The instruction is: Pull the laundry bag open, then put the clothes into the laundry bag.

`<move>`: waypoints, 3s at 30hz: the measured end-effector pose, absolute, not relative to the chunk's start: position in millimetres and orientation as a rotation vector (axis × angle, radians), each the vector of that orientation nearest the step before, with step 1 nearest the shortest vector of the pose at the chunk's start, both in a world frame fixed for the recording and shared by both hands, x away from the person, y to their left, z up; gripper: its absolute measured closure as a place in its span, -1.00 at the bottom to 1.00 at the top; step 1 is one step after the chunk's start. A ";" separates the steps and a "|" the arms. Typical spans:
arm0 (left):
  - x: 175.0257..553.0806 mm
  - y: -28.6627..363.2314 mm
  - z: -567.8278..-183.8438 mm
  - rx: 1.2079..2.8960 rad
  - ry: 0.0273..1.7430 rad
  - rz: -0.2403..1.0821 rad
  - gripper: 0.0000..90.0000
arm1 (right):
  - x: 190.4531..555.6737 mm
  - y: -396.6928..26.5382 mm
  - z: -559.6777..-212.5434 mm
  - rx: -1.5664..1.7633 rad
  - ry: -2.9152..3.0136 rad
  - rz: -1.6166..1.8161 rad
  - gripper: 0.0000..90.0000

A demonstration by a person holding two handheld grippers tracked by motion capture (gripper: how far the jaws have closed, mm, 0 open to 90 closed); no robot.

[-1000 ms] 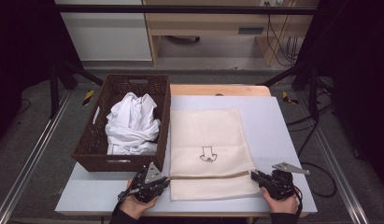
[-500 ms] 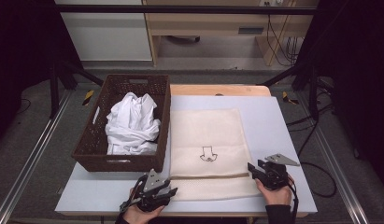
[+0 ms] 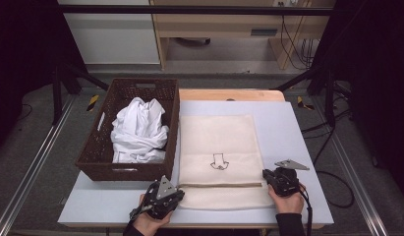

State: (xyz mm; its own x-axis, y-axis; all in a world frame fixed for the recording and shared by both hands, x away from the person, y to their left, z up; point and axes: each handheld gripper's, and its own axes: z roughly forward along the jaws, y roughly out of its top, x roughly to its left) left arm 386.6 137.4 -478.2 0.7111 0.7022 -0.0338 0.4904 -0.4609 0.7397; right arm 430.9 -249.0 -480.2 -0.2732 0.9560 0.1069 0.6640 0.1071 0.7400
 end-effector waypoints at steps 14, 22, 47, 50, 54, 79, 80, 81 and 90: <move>380.6 137.7 -467.2 2.044 0.819 0.389 0.39 | 412.5 -256.2 -470.0 1.533 1.891 1.134 0.27; 381.3 129.4 -466.9 2.035 0.791 0.385 0.06 | 404.2 -241.7 -457.1 1.408 1.870 1.233 0.09; 379.9 109.8 -471.2 2.074 0.710 0.341 0.07 | 404.9 -187.8 -460.4 1.292 2.015 1.271 -0.20; 380.1 108.4 -471.4 2.084 0.697 0.325 0.22 | 404.6 -184.5 -461.2 1.290 2.033 1.263 -0.20; 383.0 105.4 -469.8 2.097 0.683 0.298 0.41 | 404.9 -180.9 -461.8 1.289 2.037 1.269 -0.20; 396.3 81.4 -487.6 2.173 0.654 0.272 0.99 | 408.1 -154.6 -468.5 1.219 2.198 1.194 0.15; 396.3 81.4 -487.6 2.173 0.654 0.272 0.99 | 408.1 -154.6 -468.5 1.219 2.198 1.194 0.15; 396.5 81.6 -487.7 2.172 0.657 0.270 0.99 | 407.3 -149.8 -471.2 1.222 2.218 1.182 0.18; 394.9 80.6 -488.4 2.176 0.644 0.295 0.98 | 410.8 -141.6 -480.5 1.211 2.277 1.090 0.28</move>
